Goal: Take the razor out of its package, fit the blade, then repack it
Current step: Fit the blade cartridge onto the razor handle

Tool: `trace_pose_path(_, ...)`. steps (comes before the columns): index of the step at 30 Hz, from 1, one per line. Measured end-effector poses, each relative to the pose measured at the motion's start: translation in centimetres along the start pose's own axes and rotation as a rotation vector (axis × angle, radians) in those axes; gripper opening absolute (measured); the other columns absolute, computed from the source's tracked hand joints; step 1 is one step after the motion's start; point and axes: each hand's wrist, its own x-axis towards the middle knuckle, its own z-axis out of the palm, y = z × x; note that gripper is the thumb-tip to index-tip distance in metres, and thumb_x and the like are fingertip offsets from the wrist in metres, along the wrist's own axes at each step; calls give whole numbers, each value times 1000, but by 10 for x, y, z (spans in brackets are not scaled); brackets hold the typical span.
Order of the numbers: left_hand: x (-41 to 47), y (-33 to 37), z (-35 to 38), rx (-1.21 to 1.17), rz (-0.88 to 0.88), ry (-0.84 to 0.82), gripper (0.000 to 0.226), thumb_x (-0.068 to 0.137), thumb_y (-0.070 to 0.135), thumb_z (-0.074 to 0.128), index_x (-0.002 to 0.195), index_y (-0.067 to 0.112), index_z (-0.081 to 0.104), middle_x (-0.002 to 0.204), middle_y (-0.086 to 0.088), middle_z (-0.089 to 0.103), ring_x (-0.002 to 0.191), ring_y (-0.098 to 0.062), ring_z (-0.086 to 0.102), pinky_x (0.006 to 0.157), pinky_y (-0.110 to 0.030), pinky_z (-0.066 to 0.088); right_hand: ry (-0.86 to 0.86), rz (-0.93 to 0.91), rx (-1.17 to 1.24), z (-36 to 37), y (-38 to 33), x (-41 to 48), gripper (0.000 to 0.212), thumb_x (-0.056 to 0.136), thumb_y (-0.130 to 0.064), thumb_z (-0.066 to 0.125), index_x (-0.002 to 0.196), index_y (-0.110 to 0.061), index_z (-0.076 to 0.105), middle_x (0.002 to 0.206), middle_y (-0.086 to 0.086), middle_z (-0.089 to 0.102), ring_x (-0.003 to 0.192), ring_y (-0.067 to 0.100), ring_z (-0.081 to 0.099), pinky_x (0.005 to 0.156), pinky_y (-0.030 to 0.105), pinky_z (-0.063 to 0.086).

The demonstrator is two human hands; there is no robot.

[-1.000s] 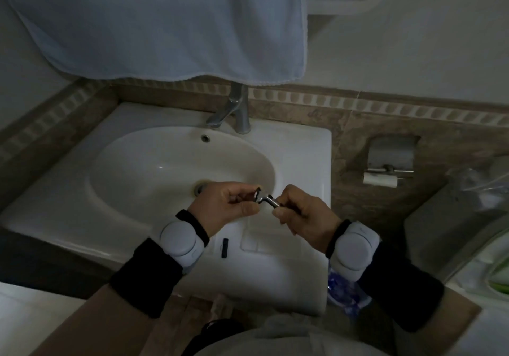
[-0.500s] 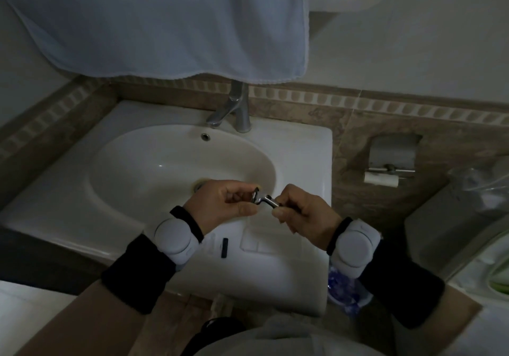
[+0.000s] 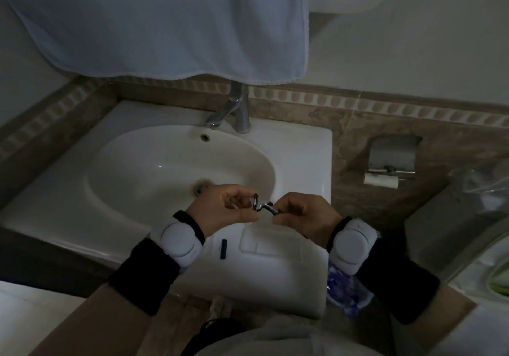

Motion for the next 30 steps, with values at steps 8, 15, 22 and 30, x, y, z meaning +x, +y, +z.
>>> trace_pose_path(8,-4,-53,25,292,-114,-79,113,56,22,82,140,27,6,124,4,53,113,-12,44,87,-9,34,142,176,149,5,28,0,14,74,-10,70,68,-21,66,66,-4,62,63,8,55,65,16,46)
trace_pose_path(15,-7,-77,43,570,-131,-94,110,59,33,77,140,24,2,135,6,49,126,-23,31,103,-32,27,178,232,53,11,39,-1,11,72,-10,72,83,-10,74,74,-5,64,76,11,58,77,22,46)
trace_pose_path(22,-4,-80,43,602,-155,-98,101,66,33,71,140,26,2,132,7,52,123,-24,34,101,-38,29,51,136,-312,26,46,2,16,73,-21,71,89,-17,74,84,2,68,72,7,48,56,4,33)
trace_pose_path(30,-4,-83,41,619,-171,-113,97,67,31,71,140,26,6,134,10,50,125,-25,33,101,-37,26,-17,122,-441,32,54,3,19,77,-23,66,94,-17,73,96,9,72,76,7,47,59,11,24)
